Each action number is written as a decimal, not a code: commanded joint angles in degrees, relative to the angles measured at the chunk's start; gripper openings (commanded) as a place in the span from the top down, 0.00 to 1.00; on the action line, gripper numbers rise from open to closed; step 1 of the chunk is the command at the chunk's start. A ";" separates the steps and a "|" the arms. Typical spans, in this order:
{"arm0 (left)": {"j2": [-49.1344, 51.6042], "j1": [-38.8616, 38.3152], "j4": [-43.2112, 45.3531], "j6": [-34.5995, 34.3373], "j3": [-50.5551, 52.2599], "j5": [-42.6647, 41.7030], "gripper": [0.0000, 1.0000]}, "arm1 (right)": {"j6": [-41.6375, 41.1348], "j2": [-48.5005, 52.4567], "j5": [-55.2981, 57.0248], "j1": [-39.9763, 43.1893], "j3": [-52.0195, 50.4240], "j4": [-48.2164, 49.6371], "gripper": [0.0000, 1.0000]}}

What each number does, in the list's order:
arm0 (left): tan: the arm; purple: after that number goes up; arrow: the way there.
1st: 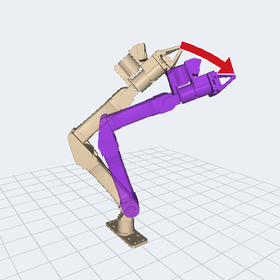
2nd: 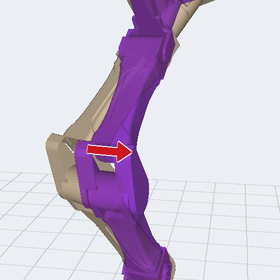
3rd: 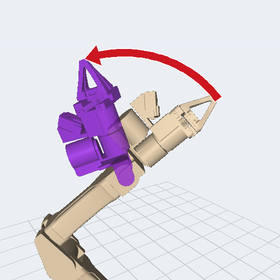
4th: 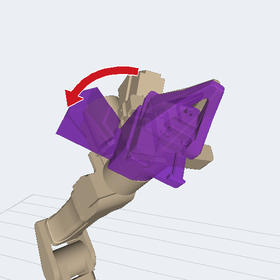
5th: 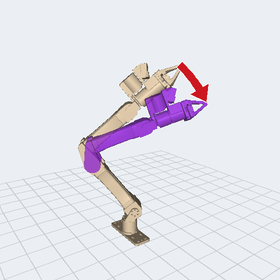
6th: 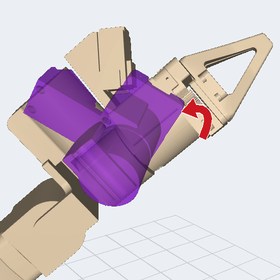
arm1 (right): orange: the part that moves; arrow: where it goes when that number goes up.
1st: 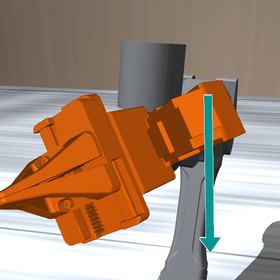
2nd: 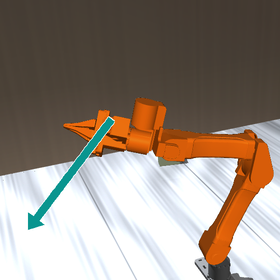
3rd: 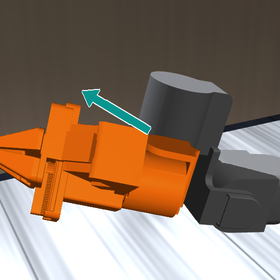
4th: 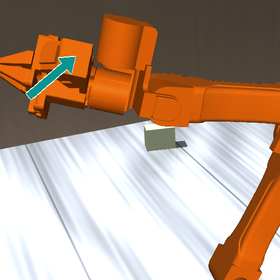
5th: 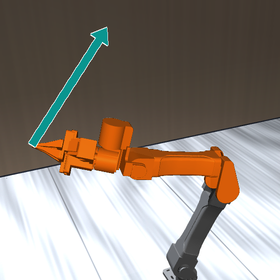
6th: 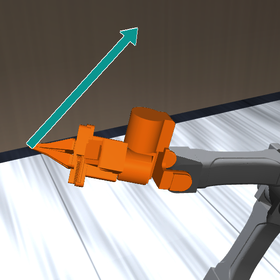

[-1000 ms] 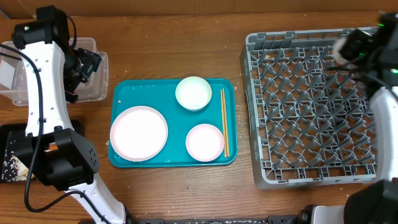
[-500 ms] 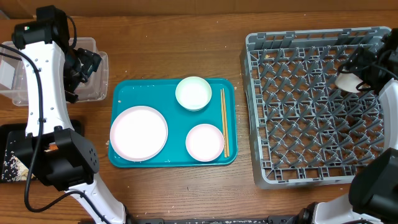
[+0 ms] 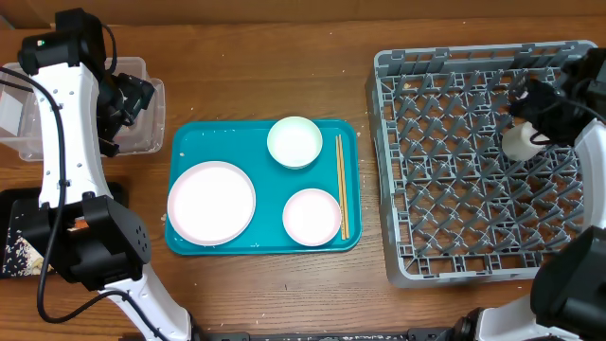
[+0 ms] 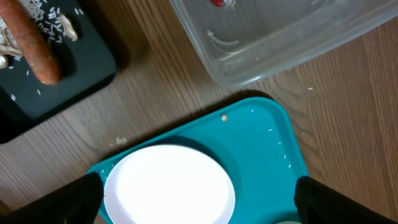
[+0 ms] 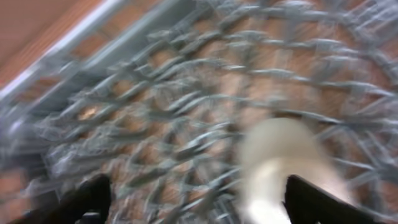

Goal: Sort waste into correct bins and load items into the dishwasher
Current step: 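Carry the cup right and place it upside down in the dish rack, then reach the right gripper back to the white bowl and grasp its rim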

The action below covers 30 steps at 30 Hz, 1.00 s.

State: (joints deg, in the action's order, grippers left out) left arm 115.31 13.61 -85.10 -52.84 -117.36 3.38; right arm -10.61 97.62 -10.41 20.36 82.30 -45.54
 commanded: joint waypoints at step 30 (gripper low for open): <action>-1.70 -0.13 -0.11 -1.20 0.31 0.02 0.00 | -9.60 15.56 12.72 -61.92 -0.92 22.14 0.04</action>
State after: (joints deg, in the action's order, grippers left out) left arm 115.31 13.61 -85.10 -52.84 -117.36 3.40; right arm -20.40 111.50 -0.56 -41.91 81.69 -24.23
